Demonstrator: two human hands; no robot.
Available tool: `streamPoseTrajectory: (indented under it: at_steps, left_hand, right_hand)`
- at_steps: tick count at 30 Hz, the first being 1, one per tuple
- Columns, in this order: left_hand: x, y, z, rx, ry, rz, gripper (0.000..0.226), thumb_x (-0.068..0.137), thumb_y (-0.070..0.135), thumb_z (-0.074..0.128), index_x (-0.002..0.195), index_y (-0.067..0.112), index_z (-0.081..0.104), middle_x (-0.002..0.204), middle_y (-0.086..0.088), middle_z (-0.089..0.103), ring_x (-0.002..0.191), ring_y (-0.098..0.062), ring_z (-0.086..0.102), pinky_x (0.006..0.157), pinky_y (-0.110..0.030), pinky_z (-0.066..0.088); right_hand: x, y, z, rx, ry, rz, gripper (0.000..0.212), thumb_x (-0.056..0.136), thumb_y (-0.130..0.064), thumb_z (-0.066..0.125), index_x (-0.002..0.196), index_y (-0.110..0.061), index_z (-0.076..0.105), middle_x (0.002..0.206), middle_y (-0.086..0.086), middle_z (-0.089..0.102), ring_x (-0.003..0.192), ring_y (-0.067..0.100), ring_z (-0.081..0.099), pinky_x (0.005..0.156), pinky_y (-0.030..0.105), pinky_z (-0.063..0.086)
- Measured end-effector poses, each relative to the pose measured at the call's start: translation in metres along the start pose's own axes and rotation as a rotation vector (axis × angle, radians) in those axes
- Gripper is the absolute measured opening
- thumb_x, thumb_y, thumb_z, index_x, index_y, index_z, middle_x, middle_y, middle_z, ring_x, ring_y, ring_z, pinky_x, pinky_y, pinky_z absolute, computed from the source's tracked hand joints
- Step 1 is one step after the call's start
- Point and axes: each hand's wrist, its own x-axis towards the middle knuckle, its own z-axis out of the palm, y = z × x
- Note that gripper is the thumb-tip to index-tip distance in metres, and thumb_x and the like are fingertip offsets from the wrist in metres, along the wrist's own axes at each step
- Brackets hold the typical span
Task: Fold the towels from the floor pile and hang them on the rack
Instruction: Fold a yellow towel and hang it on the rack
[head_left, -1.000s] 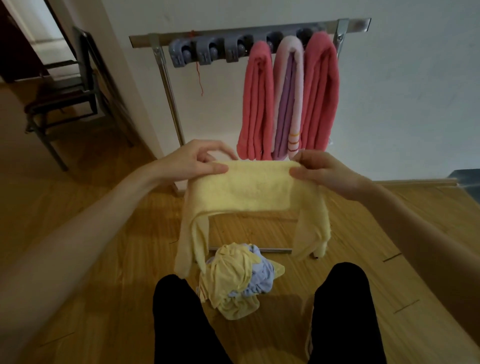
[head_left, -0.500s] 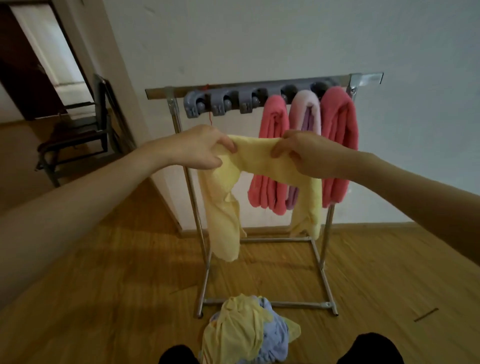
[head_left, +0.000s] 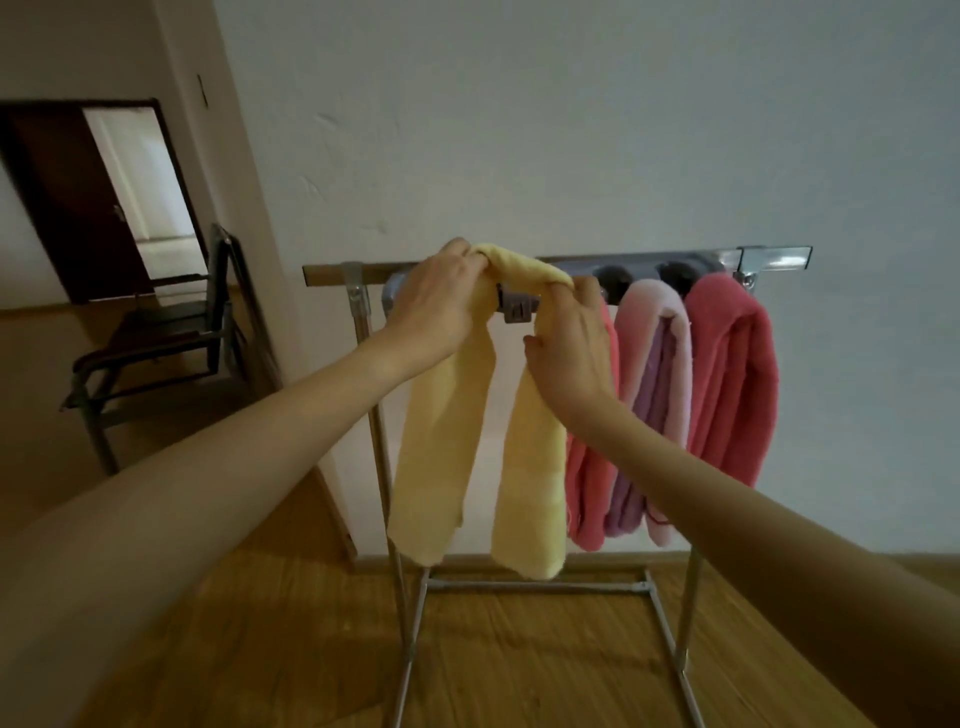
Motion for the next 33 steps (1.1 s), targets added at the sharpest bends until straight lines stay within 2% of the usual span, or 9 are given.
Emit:
streamPoseTrajectory:
  at_steps: [4, 8, 13, 17, 20, 24, 27, 31, 33]
  left_hand:
    - [0.01, 0.001, 0.022, 0.117, 0.1, 0.021, 0.036, 0.079, -0.013, 0.053, 0.109, 0.006, 0.058, 0.11, -0.01, 0.052, 0.093, -0.028, 0.055, 0.072, -0.039, 0.048]
    - [0.017, -0.005, 0.045, 0.122, 0.113, 0.047, 0.033, 0.079, -0.013, 0.052, 0.106, 0.005, 0.058, 0.108, -0.012, 0.053, 0.091, -0.03, 0.056, 0.074, -0.044, 0.048]
    - [0.012, -0.004, 0.071, 0.089, 0.151, 0.074, 0.035, 0.082, -0.008, 0.055, 0.113, 0.007, 0.057, 0.112, -0.009, 0.055, 0.095, -0.026, 0.056, 0.073, -0.035, 0.048]
    - [0.004, -0.001, 0.087, 0.082, 0.128, 0.079, 0.036, 0.083, -0.009, 0.054, 0.115, 0.007, 0.056, 0.115, -0.011, 0.056, 0.096, -0.029, 0.058, 0.075, -0.042, 0.051]
    - [-0.003, 0.0, 0.091, 0.082, 0.101, 0.077, 0.038, 0.08, -0.014, 0.052, 0.113, 0.006, 0.056, 0.115, -0.012, 0.056, 0.094, -0.031, 0.057, 0.072, -0.044, 0.051]
    - [-0.006, -0.006, 0.09, 0.073, 0.105, 0.141, 0.032, 0.088, -0.004, 0.051, 0.118, 0.008, 0.054, 0.117, -0.012, 0.056, 0.097, -0.029, 0.057, 0.074, -0.04, 0.051]
    - [-0.008, -0.011, 0.091, 0.054, 0.095, 0.198, 0.03, 0.091, 0.001, 0.052, 0.119, 0.012, 0.049, 0.113, -0.01, 0.058, 0.095, -0.027, 0.059, 0.071, -0.037, 0.051]
    - [-0.017, -0.014, 0.091, 0.022, 0.057, 0.205, 0.033, 0.089, 0.0, 0.053, 0.117, 0.015, 0.042, 0.107, -0.011, 0.055, 0.084, -0.028, 0.059, 0.061, -0.037, 0.05]
    - [-0.027, -0.014, 0.092, -0.035, 0.063, 0.206, 0.026, 0.09, 0.003, 0.053, 0.111, 0.011, 0.042, 0.102, -0.011, 0.053, 0.077, -0.027, 0.057, 0.056, -0.035, 0.048]
  right_hand:
    - [0.005, -0.004, 0.024, -0.01, 0.0, 0.022, 0.061, 0.075, 0.016, 0.047, 0.131, -0.005, 0.037, 0.131, 0.012, 0.033, 0.101, 0.019, 0.042, 0.078, 0.023, 0.043]
    - [0.008, 0.003, 0.045, -0.019, -0.023, 0.067, 0.064, 0.077, 0.014, 0.051, 0.135, -0.004, 0.032, 0.133, 0.015, 0.031, 0.101, 0.025, 0.047, 0.084, 0.036, 0.05]
    - [-0.002, 0.016, 0.056, -0.101, -0.063, 0.023, 0.067, 0.077, 0.016, 0.051, 0.137, -0.004, 0.03, 0.13, 0.014, 0.032, 0.084, 0.018, 0.047, 0.071, 0.031, 0.052]
    - [-0.015, 0.034, 0.063, -0.201, -0.164, -0.051, 0.066, 0.081, 0.013, 0.052, 0.141, 0.001, 0.027, 0.138, 0.019, 0.03, 0.08, 0.019, 0.048, 0.071, 0.03, 0.052]
    - [-0.025, 0.044, 0.063, -0.287, -0.242, -0.102, 0.062, 0.084, 0.009, 0.052, 0.142, 0.001, 0.028, 0.144, 0.021, 0.026, 0.089, 0.023, 0.053, 0.076, 0.03, 0.052]
    - [-0.03, 0.049, 0.061, -0.345, -0.263, -0.141, 0.059, 0.083, 0.011, 0.048, 0.14, 0.002, 0.034, 0.147, 0.021, 0.025, 0.102, 0.027, 0.055, 0.077, 0.027, 0.045]
    - [-0.025, 0.053, 0.06, -0.29, -0.268, -0.11, 0.062, 0.083, 0.013, 0.044, 0.143, -0.001, 0.029, 0.147, 0.019, 0.025, 0.095, 0.028, 0.057, 0.068, 0.024, 0.042]
    - [-0.02, 0.061, 0.064, -0.192, -0.29, -0.117, 0.065, 0.083, 0.013, 0.04, 0.144, -0.004, 0.027, 0.146, 0.017, 0.028, 0.069, 0.023, 0.049, 0.05, 0.022, 0.031]
    - [-0.02, 0.064, 0.065, -0.163, -0.318, -0.156, 0.061, 0.084, 0.012, 0.039, 0.142, -0.006, 0.032, 0.147, 0.015, 0.028, 0.07, 0.022, 0.051, 0.049, 0.024, 0.039]
